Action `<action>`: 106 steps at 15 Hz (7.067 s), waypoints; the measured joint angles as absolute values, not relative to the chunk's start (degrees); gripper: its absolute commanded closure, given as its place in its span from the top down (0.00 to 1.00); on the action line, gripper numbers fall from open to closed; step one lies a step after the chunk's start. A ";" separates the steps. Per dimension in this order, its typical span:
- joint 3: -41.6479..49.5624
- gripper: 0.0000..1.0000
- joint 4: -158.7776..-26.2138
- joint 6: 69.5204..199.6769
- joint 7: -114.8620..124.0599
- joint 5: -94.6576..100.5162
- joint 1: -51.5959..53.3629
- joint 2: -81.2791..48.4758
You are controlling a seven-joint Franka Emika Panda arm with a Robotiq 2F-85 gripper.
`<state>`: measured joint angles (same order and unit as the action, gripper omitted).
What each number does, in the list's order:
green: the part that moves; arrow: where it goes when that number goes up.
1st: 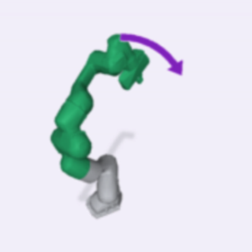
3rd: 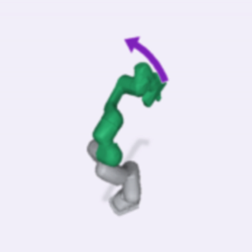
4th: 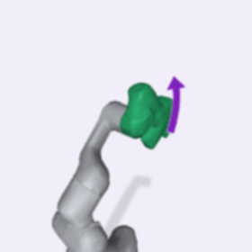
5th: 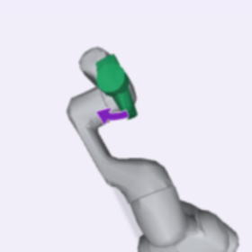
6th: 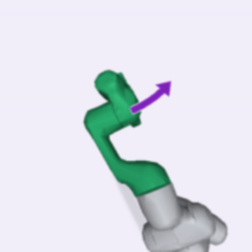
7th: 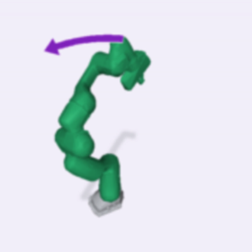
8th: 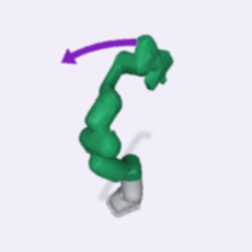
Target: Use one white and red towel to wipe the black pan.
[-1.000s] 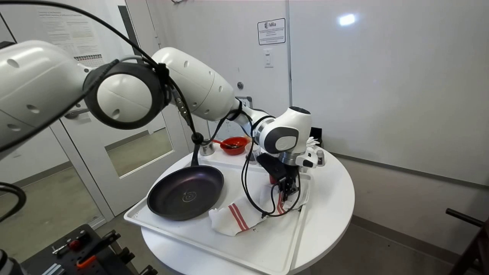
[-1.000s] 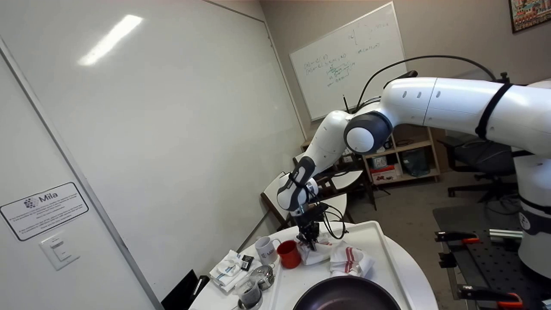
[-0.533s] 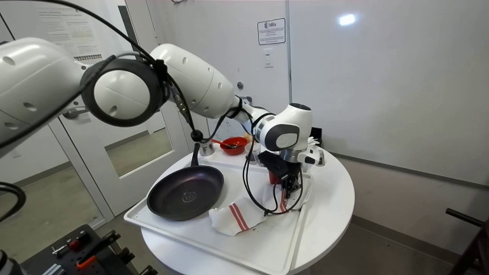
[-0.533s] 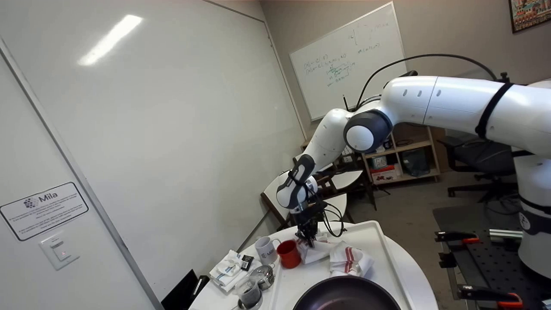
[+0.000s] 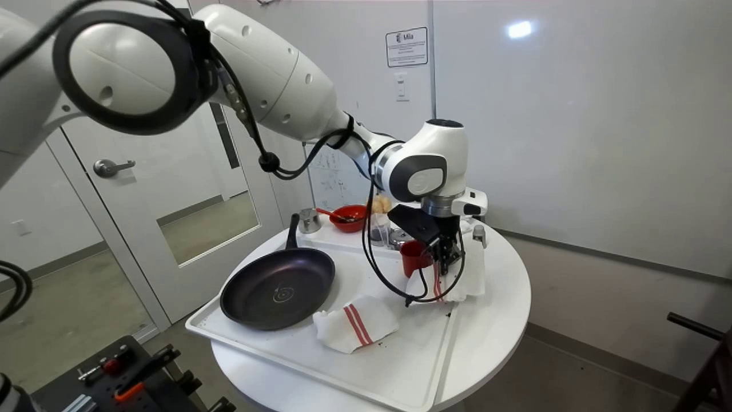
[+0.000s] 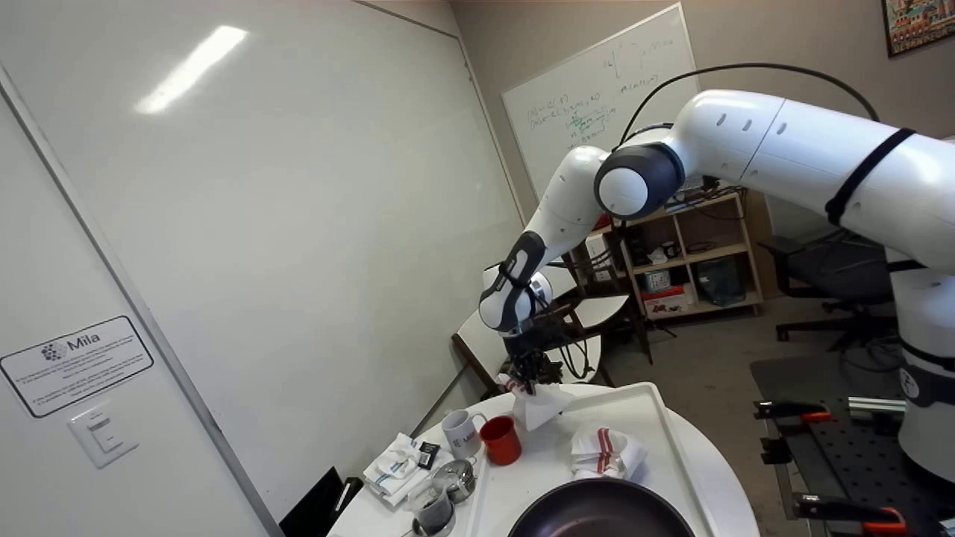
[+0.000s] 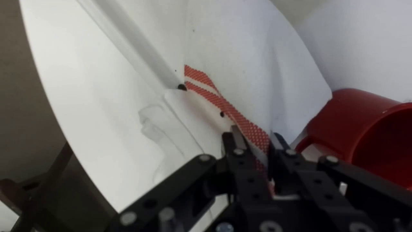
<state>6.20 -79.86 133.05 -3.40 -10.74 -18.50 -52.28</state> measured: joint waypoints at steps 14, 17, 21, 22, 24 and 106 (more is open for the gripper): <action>1.61 0.04 -112.57 146.17 -18.22 -8.30 -15.42 -24.04; 0.94 0.04 -116.63 146.16 -19.32 -6.39 -12.93 -19.87; 0.13 0.04 -120.03 145.19 -19.71 -3.06 -9.00 -16.50; -0.12 0.04 -120.48 144.75 -19.71 -2.03 -8.00 -16.18; -0.72 0.16 -121.18 144.00 -19.71 -0.30 -6.05 -16.04; -10.12 0.04 -114.03 154.11 -20.19 -3.22 -4.62 -43.86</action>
